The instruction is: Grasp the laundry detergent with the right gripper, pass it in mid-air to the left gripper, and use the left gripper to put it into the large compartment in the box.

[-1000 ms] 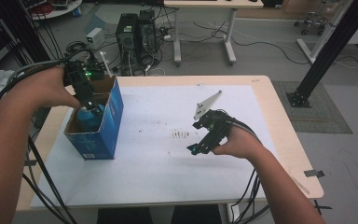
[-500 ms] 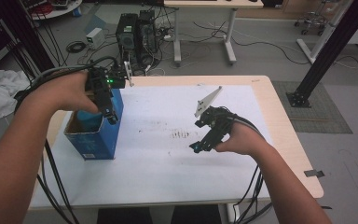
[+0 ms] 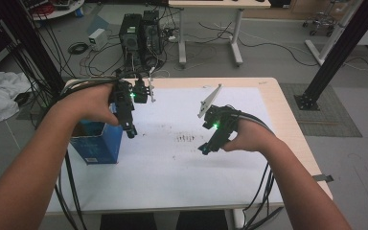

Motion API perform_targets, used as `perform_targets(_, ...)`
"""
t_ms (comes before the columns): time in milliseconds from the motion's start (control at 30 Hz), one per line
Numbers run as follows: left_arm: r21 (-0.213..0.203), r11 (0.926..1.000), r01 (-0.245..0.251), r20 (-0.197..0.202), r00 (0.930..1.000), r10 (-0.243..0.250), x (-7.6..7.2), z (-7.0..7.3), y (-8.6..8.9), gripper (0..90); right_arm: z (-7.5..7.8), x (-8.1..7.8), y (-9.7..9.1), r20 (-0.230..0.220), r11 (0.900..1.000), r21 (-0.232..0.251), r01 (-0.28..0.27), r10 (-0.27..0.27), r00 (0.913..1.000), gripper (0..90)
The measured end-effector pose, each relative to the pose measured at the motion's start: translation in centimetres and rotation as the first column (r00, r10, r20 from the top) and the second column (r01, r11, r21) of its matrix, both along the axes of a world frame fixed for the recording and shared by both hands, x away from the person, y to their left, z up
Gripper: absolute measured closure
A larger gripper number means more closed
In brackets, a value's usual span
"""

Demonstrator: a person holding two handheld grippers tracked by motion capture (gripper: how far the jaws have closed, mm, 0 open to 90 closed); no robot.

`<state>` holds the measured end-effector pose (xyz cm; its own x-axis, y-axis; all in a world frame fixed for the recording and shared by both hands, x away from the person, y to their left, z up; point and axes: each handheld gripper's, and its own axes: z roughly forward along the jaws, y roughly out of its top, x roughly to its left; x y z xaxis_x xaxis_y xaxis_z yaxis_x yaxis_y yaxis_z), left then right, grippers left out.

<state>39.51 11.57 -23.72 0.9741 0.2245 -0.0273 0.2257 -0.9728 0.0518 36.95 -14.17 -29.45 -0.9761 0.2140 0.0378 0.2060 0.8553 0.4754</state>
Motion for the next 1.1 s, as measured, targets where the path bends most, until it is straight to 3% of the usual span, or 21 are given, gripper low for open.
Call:
perform_targets(67,-0.001,0.9999,0.016,0.000,0.9999,-0.016,0.0,-0.4,-0.2,6.5,0.0,0.1,0.0,0.002,0.9999,-0.016,-0.002,0.002,1.0000,13.0)
perform_targets(167,-0.014,0.9990,0.042,-0.010,0.9991,-0.042,0.0,-1.7,-0.7,6.5,-0.5,0.4,0.3,0.000,0.9970,-0.076,-0.009,0.009,1.0000,13.0)
perform_targets(367,-0.026,0.9973,0.068,-0.024,0.9973,-0.069,0.3,-3.3,-1.2,6.5,-1.5,0.8,0.9,-0.004,0.9905,-0.135,-0.023,0.023,0.9997,13.0)
perform_targets(567,-0.026,0.9969,0.074,-0.031,0.9967,-0.075,0.2,-4.2,-1.6,6.5,-1.8,1.0,1.5,-0.006,0.9890,-0.144,-0.033,0.032,0.9995,13.0)
perform_targets(1100,-0.043,0.9957,0.082,-0.015,0.9965,-0.083,0.2,-3.8,-1.7,6.5,-1.7,0.8,1.2,-0.005,0.9890,-0.145,-0.025,0.025,0.9997,13.0)
